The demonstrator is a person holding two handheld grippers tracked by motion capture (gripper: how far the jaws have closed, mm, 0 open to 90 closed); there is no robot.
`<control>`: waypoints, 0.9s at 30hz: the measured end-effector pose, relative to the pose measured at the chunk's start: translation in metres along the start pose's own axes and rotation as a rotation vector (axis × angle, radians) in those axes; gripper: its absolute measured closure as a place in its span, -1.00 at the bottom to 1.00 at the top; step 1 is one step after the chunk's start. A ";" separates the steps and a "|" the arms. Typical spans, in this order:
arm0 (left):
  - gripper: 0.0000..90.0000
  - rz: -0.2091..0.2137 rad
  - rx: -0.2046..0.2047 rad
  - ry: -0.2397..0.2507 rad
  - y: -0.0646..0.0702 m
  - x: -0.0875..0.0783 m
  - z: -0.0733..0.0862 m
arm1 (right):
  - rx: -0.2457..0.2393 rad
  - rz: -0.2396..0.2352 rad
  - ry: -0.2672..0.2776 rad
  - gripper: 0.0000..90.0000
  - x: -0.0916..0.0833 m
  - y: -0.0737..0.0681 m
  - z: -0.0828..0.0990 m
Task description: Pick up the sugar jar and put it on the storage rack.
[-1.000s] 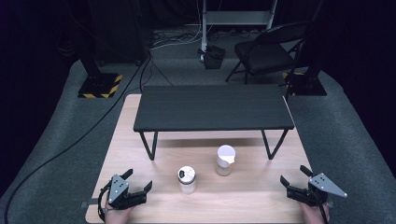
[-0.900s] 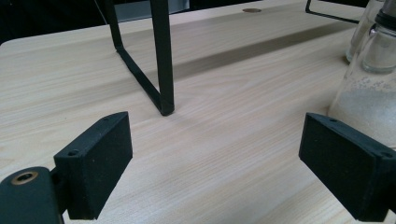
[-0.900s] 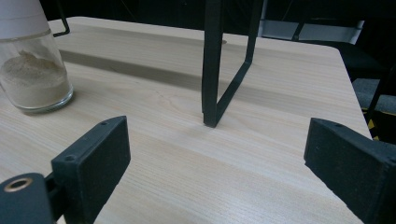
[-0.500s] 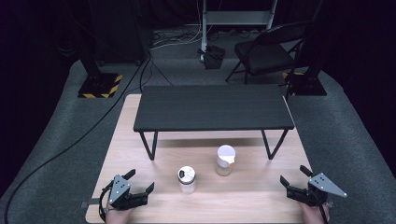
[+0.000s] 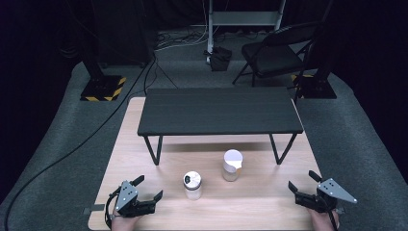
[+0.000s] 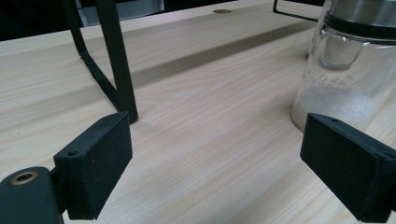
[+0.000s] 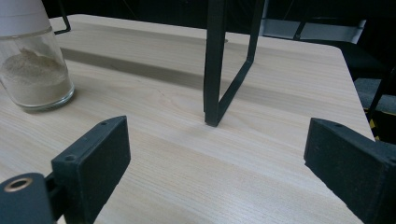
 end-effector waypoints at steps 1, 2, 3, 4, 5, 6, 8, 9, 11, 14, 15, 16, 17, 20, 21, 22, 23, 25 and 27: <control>-0.80 0.004 0.003 0.000 0.000 0.000 0.000 | 0.001 0.000 0.000 -0.86 0.000 0.000 0.000; -0.80 0.008 0.004 0.000 0.000 0.001 0.000 | 0.001 -0.001 0.000 -0.86 0.000 0.000 0.000; -0.80 0.011 0.002 0.001 0.000 0.001 0.000 | 0.001 -0.001 0.000 -0.86 0.000 0.000 0.000; -0.80 0.015 0.001 0.002 0.000 0.001 0.000 | 0.001 -0.001 0.000 -0.86 0.000 0.000 0.000; -0.80 0.018 0.000 0.002 0.000 0.001 0.000 | 0.000 -0.001 -0.001 -0.86 0.000 0.000 0.000; -0.80 0.019 0.002 0.003 0.001 0.002 0.000 | -0.001 -0.001 -0.001 -0.86 0.000 0.000 0.000; -0.80 0.028 0.002 0.005 0.001 0.002 0.000 | 0.000 -0.002 -0.002 -0.86 0.000 0.000 0.000; -0.80 0.032 0.001 0.006 0.002 0.003 0.000 | -0.001 -0.002 -0.002 -0.86 0.000 0.000 0.000; -0.80 0.043 0.005 0.005 0.002 0.004 -0.001 | -0.001 -0.002 -0.002 -0.86 0.000 0.000 0.000; -0.80 0.054 0.015 0.004 0.004 0.006 -0.002 | 0.001 -0.002 -0.002 -0.86 0.000 0.000 0.000; -0.80 0.055 0.018 0.004 0.005 0.006 -0.003 | 0.001 -0.002 -0.003 -0.86 0.000 0.000 0.000; -0.80 0.059 0.021 0.003 0.006 0.006 -0.003 | 0.000 -0.001 -0.003 -0.86 0.000 0.000 0.000; -0.80 0.061 0.023 0.002 0.006 0.007 -0.003 | 0.000 -0.001 -0.003 -0.86 0.000 0.000 0.000; -0.80 0.069 0.028 0.001 0.007 0.008 -0.004 | 0.000 -0.003 -0.003 -0.86 0.000 0.000 -0.001; -0.80 0.073 0.029 0.001 0.008 0.008 -0.004 | 0.000 -0.003 -0.004 -0.86 0.000 0.000 -0.001; -0.80 0.076 0.031 0.001 0.009 0.009 -0.005 | 0.000 -0.003 -0.004 -0.86 0.000 0.000 -0.001; -0.80 0.080 0.034 0.000 0.009 0.009 -0.005 | 0.000 -0.002 -0.003 -0.86 0.000 0.000 -0.001; -0.80 0.087 0.037 -0.001 0.010 0.010 -0.006 | 0.001 -0.002 -0.003 -0.86 0.000 0.000 -0.001; -0.80 0.093 0.043 -0.002 0.012 0.011 -0.006 | 0.001 -0.002 -0.004 -0.86 0.000 0.000 -0.001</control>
Point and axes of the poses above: each handheld gripper's, and its own axes: x roughly forward along the jaws, z roughly out of its underside, y roughly to its right, the point moved 1 cm from there along x, roughly forward along the jaws, and after that the axes turned 11 degrees about -z, right-handed, at the moved point
